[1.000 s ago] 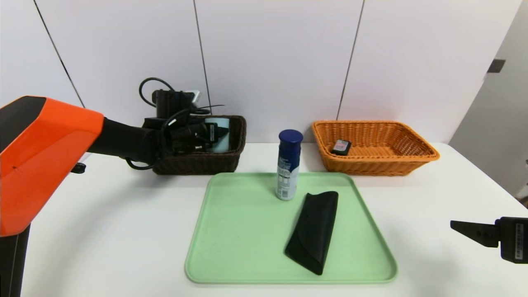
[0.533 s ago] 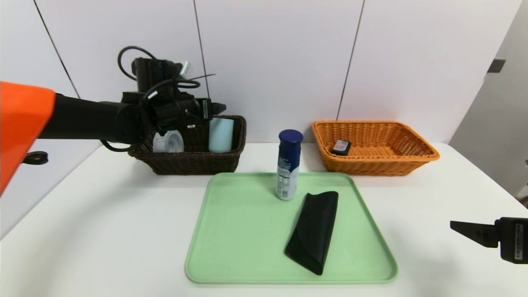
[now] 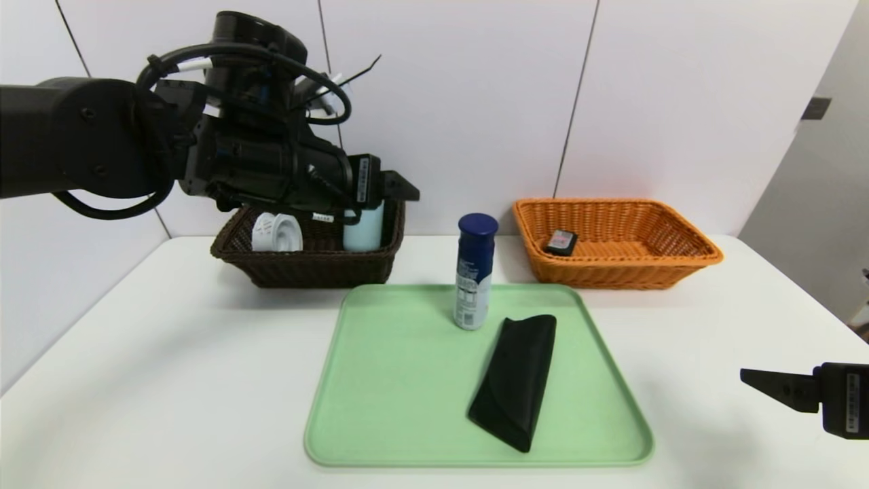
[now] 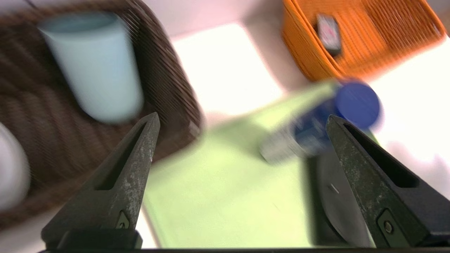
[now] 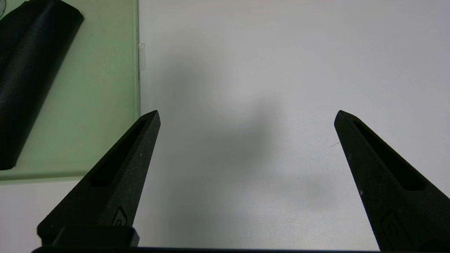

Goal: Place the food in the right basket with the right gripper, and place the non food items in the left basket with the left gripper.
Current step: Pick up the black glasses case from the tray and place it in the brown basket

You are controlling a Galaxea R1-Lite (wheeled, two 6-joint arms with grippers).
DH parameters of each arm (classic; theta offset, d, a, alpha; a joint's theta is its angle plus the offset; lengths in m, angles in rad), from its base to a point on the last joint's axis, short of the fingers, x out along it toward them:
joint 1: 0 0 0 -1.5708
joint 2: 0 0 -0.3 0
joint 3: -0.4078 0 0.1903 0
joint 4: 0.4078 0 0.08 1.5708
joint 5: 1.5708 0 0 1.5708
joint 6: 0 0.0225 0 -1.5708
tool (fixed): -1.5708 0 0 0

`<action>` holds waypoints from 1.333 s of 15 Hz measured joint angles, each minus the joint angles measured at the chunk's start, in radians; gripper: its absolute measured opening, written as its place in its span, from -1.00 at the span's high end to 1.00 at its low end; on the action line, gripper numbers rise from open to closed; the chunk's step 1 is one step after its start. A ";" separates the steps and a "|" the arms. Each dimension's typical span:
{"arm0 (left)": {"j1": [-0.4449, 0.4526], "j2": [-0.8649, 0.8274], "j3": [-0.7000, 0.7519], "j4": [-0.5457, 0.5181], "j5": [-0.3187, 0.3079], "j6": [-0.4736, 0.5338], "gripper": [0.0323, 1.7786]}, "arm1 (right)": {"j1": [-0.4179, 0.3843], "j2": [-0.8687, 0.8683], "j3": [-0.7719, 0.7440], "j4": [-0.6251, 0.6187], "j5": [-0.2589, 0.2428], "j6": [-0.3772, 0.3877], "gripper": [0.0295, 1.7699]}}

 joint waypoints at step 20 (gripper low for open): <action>-0.450 0.229 -0.294 0.469 0.198 -0.365 -0.90 | -0.001 -0.006 0.000 -0.001 0.007 0.005 -0.93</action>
